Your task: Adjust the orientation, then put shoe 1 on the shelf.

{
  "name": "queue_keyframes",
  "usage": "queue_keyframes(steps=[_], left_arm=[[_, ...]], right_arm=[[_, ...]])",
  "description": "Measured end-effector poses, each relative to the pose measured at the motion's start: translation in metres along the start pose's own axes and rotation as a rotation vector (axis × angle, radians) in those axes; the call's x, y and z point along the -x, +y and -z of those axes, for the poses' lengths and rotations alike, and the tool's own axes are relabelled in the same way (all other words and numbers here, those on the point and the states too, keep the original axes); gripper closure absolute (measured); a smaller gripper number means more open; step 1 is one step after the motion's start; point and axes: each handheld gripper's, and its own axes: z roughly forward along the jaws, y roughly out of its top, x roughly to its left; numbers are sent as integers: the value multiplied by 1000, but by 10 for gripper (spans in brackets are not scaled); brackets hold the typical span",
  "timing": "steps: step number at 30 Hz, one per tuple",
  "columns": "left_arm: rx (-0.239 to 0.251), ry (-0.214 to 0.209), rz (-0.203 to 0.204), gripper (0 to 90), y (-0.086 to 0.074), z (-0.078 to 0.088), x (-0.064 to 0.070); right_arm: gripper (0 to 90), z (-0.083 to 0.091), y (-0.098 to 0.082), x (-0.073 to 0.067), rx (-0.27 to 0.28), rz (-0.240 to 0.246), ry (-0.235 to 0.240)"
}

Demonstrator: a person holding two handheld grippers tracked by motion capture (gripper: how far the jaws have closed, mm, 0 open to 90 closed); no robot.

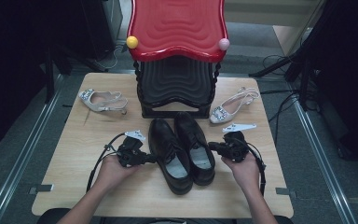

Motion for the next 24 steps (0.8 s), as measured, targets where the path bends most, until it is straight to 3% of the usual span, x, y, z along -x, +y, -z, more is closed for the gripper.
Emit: queue_keyframes(steps=[5, 8, 11, 17, 24], left_arm=[[-11, -21, -24, 883, 1, -3, 6], [-12, -8, -36, 789, 1, 2, 7], [13, -28, -28, 729, 2, 10, 8], [46, -20, -20, 623, 2, 22, 6], [77, 32, -21, 517, 0, 34, 1]], right_arm=[[891, 12, -1, 10, 29, -25, 3], [879, 18, -1, 9, 49, -34, 22], [871, 23, -1, 5, 56, -15, 16], [841, 31, 0, -7, 67, 8, 43], [797, 29, 1, -24, 57, 55, 77]])
